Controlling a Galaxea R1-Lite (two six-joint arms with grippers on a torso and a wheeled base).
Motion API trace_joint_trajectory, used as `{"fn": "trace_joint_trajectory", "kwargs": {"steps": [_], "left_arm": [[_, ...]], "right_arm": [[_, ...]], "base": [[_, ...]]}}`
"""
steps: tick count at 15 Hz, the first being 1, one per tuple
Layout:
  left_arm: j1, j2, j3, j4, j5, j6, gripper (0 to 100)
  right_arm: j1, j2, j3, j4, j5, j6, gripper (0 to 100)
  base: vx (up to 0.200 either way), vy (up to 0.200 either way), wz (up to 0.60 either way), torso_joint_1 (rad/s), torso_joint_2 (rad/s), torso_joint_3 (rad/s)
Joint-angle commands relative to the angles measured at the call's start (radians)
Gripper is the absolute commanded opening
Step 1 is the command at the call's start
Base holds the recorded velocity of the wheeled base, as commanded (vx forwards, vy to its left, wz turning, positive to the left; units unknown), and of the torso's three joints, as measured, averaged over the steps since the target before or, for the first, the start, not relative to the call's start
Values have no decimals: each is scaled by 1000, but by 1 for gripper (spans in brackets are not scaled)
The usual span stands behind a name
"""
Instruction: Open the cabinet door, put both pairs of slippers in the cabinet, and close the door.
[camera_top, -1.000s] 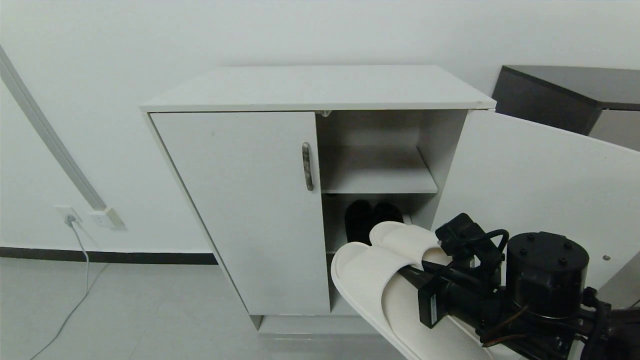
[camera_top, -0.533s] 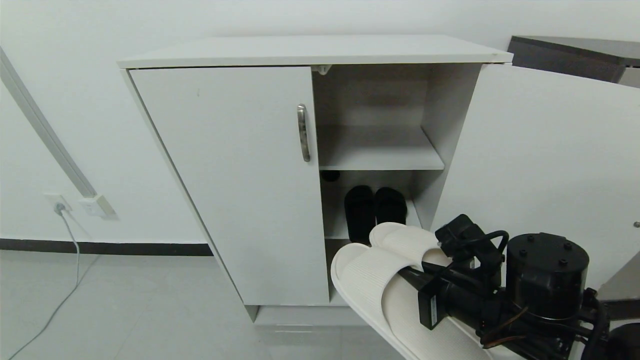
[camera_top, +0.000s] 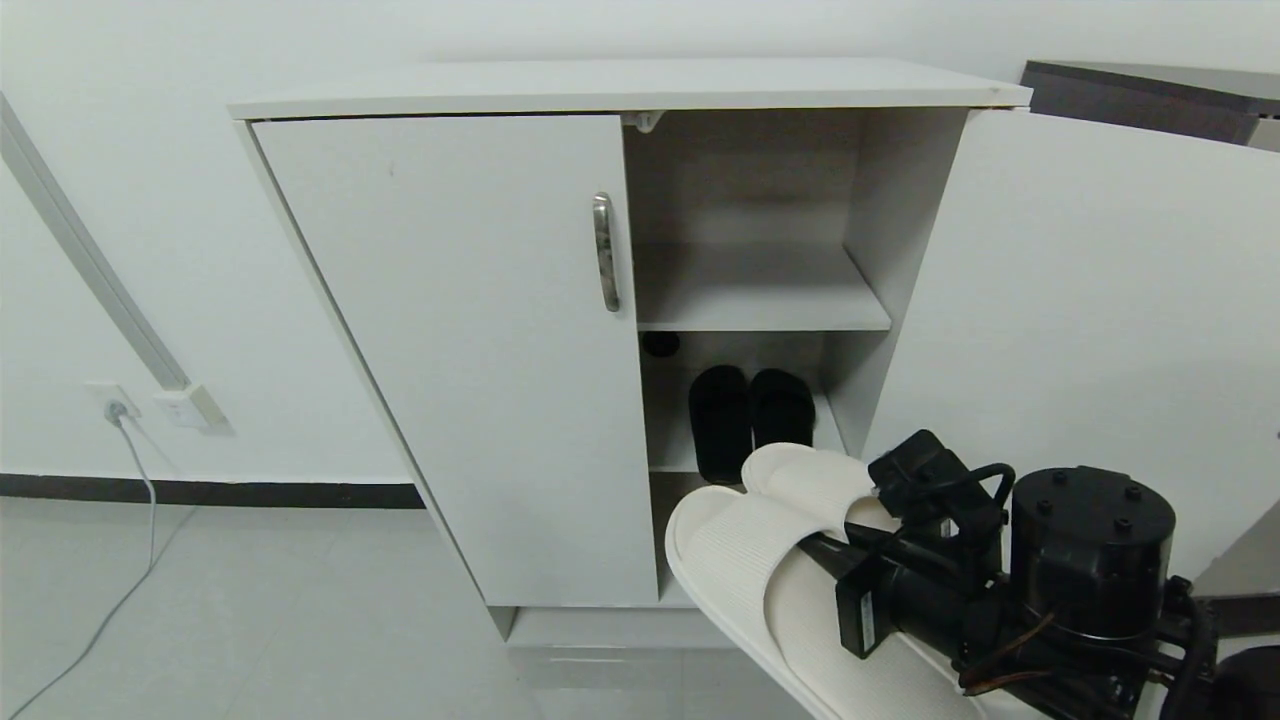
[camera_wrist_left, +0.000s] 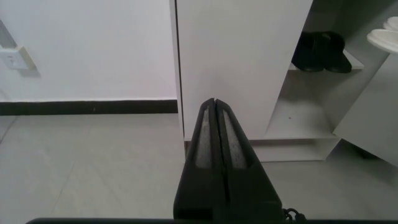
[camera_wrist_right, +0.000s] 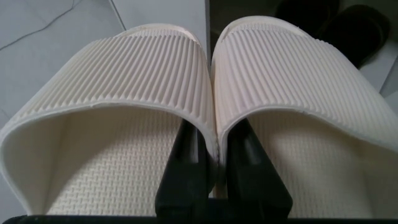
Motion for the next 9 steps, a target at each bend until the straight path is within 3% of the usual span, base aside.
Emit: {"fn": "trace_joint_trajectory", "kwargs": {"steps": [1,3,7,9], "left_arm": [[0,1,0,0,0,0,0],[0,1,0,0,0,0,0],[0,1,0,0,0,0,0],[0,1,0,-2,0,0,0]], "right_arm": [[28,25,-28,0,-84,-7,0],[86,76,-151,49,-296,24,0],[149,103,-490,508,-533,234,0],[152,143,-660,637,-656,272,0]], "base": [[0,0,0,0,0,0],[0,0,0,0,0,0],[0,0,0,0,0,0],[0,0,0,0,0,0]]}}
